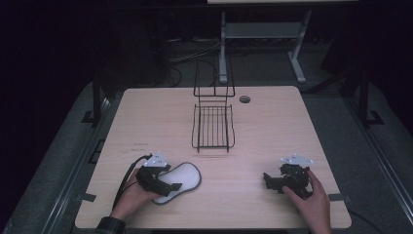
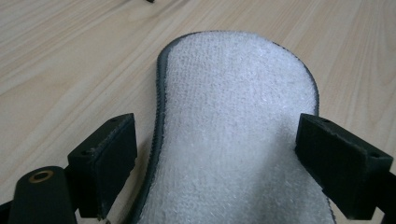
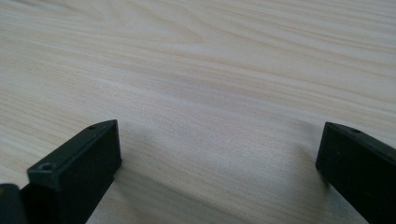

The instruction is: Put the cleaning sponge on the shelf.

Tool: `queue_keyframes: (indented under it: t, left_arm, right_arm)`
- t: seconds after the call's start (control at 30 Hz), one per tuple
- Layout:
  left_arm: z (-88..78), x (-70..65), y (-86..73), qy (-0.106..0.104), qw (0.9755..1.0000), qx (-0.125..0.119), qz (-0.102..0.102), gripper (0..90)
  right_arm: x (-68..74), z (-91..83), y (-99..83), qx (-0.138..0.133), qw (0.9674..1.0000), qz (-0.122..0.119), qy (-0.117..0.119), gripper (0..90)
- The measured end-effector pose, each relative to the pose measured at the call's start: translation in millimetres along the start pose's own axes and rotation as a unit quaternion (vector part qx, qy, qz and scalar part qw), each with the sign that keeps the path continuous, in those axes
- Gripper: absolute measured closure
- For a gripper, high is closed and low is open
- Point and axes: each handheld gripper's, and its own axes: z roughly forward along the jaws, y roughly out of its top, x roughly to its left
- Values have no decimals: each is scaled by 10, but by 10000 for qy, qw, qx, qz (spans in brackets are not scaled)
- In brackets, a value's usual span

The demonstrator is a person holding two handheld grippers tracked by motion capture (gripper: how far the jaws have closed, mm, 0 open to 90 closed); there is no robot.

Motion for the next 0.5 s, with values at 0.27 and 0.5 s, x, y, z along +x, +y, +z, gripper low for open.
queue_keyframes:
  t: [0.27, 0.5]
  left_arm:
    - [32, -25, 9, -14, 9998, 175, 135, 125]
    - [28, -39, 24, -39, 9995, 228, 214, 155]
  right_arm:
    - [0, 0, -1, -1, 10000, 0, 0, 0]
    - [0, 0, -1, -1, 10000, -3, 1, 0]
